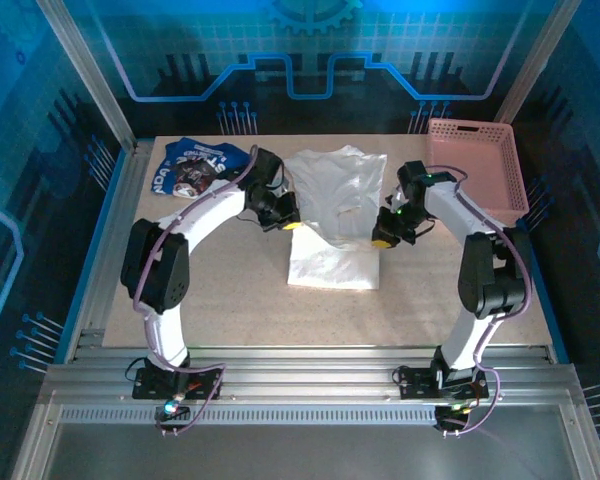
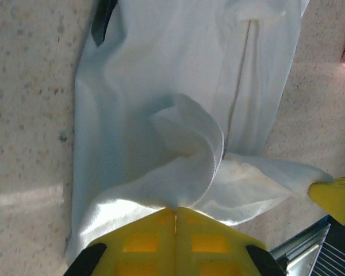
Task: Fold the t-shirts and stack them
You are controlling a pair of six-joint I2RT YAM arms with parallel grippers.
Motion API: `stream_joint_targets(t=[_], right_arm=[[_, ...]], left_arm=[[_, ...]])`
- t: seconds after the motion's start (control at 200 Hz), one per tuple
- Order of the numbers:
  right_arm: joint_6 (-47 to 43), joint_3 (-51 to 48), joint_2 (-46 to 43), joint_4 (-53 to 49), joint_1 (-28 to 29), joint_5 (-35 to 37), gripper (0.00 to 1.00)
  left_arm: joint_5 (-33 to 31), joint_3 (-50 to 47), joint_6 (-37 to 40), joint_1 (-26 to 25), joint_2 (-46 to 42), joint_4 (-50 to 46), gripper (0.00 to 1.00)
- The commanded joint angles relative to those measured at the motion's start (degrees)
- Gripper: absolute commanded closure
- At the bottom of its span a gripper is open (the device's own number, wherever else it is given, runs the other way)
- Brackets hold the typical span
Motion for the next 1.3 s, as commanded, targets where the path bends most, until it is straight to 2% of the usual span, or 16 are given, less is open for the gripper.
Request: stream_joint_targets(t=[0.0, 0.32, 0.72, 0.885, 0.945, 0.965, 0.99, 1.03, 1.09, 1.151, 1.231, 1.296], right_arm=[[-1.18, 2.63, 2.91, -0.13, -1.62, 0.17, 0.99], [-0.52, 8.81, 11.23, 0.85, -2.84, -0.56, 0.98], [0.47, 15.24, 17.52, 0.66, -4.28, -1.66, 0.96], [2.50, 17.82, 20.11, 2.77, -5.76, -3.99, 0.86], [4.07, 19.17, 21.40, 4.70, -6.52, -6.77, 0.71], [4.82, 19.89, 21.86, 5.27, -6.78, -7.65, 0.63], [5.93, 20.74, 22.39, 6.05, -7.17, -8.77, 0.57], [7.85, 22.07, 22.87, 7.52, -7.77, -11.10, 0.53], [11.19, 23.72, 22.10, 11.73, -8.43, -14.52, 0.46], [13.54, 25.52, 20.20, 14.72, -8.71, -15.63, 0.40], [13.07, 29.52, 17.54, 12.94, -8.82, -15.27, 0.39], [11.04, 31.16, 14.57, 9.50, -8.82, -14.71, 0.38]], left_arm=[[1.96, 4.36, 3.53, 0.66, 3.12, -2.13, 1.00], [1.98, 12.03, 5.04, 1.35, 11.74, -3.48, 1.00], [1.50, 19.22, 4.41, 2.94, 16.65, -3.40, 1.00], [2.26, 24.97, 4.07, 3.03, 21.40, -4.21, 1.00], [2.24, 27.33, 3.78, 3.16, 23.06, -4.83, 1.00], [2.23, 28.05, 3.43, 3.27, 23.42, -4.85, 1.00], [2.25, 28.88, 3.14, 3.37, 23.79, -4.85, 0.96], [2.36, 30.41, 2.55, 3.62, 24.08, -4.82, 0.85], [2.49, 33.01, 1.14, 4.20, 23.84, -4.65, 0.77], [2.64, 35.90, -0.29, 4.99, 22.86, -4.49, 0.59], [1.42, 38.14, -1.31, 6.15, 19.73, -3.84, 0.56], [-1.46, 36.85, -2.17, 7.32, 15.60, -3.80, 0.47]])
